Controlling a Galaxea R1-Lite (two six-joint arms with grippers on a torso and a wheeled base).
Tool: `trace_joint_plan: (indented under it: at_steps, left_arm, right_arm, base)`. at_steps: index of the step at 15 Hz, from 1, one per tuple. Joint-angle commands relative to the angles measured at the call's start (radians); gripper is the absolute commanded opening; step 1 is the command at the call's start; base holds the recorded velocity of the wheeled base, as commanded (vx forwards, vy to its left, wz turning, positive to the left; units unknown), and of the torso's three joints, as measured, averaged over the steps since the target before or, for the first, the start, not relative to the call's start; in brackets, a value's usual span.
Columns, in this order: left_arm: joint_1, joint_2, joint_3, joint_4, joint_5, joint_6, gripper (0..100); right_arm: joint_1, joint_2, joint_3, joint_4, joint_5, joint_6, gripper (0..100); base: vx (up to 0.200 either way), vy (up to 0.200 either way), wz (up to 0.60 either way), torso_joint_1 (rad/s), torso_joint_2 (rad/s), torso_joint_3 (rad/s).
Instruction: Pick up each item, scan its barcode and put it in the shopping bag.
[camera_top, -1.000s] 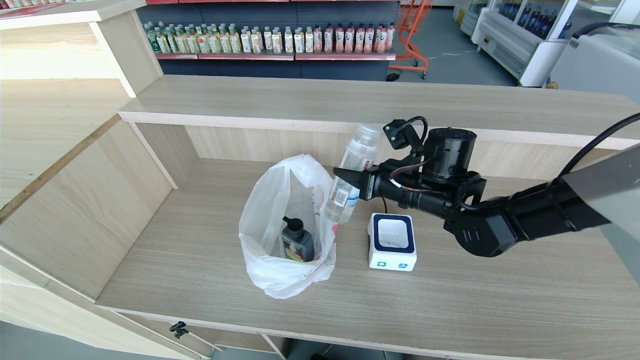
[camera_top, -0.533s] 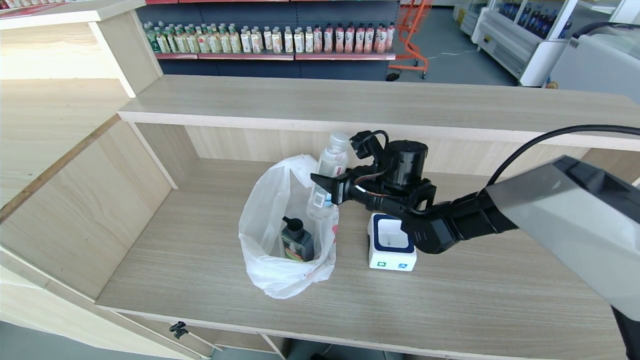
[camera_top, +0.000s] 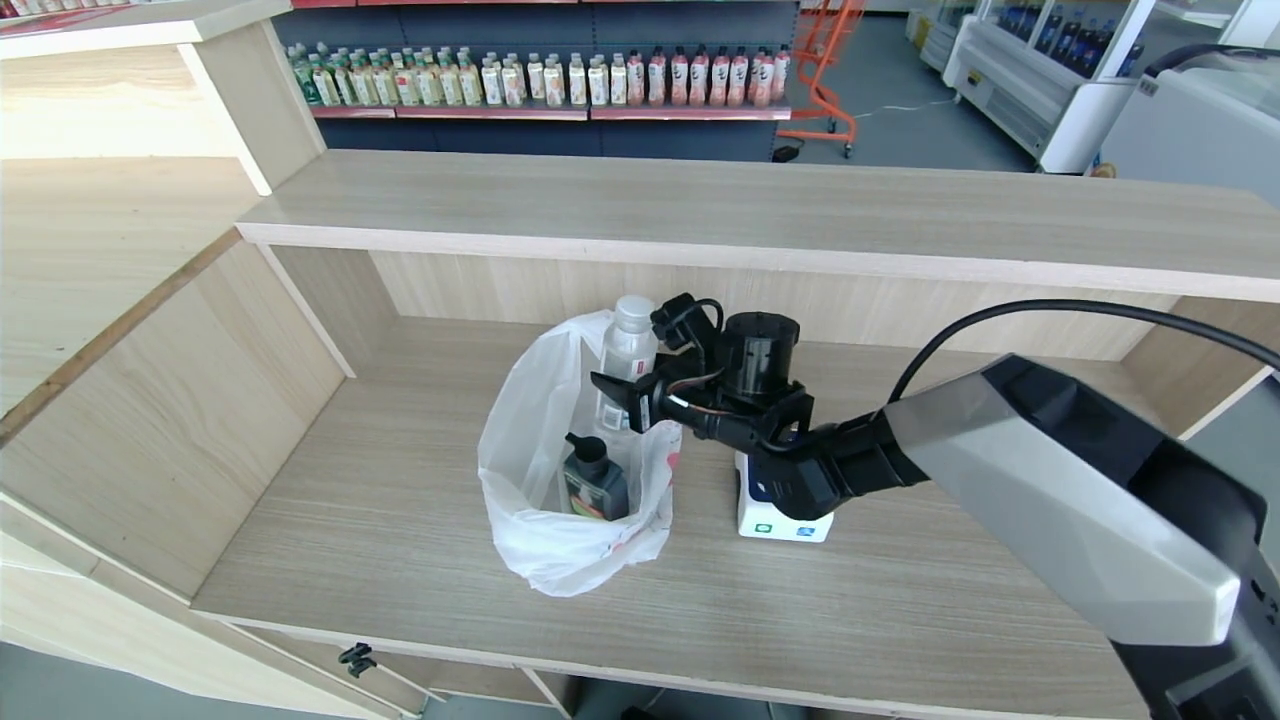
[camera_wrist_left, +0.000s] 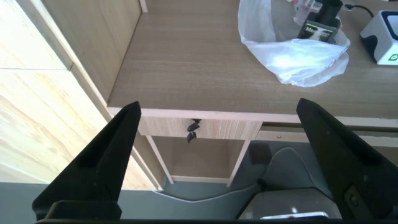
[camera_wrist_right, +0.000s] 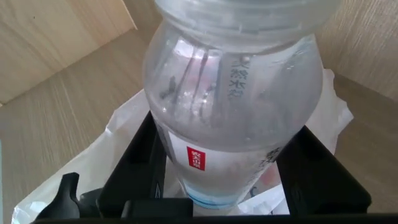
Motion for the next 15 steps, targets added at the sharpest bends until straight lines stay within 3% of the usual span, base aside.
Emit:
trace_joint_plan:
  at_steps: [1,8,9,15]
  left_arm:
    - [0.0,0.0,0.0,0.0,0.0,0.001,100]
    - [0.0,0.002,0.0,0.0,0.0,0.0,100]
    - [0.0,0.0,0.002,0.0,0.0,0.0,100]
    - [0.0,0.002,0.0,0.0,0.0,0.0,100]
  right_arm:
    - [-0.001,0.044,-0.007,-0.012,0.001,-0.028,0]
    - [-0.003,0.052,-0.006,-0.05,0.001,-0.078,0]
    - [-0.003,0.049,-0.004,-0.05,0.001,-0.077,100]
    - [-0.01,-0.063,0.027,-0.047,0.002,0.021,100]
  base:
    - [0.0,0.0,0.0,0.0,0.0,0.0]
    - [0.0,0.0,0.0,0.0,0.0,0.0]
    - [0.0,0.0,0.0,0.0,0.0,0.0]
    - [0.0,0.0,0.0,0.0,0.0,0.0]
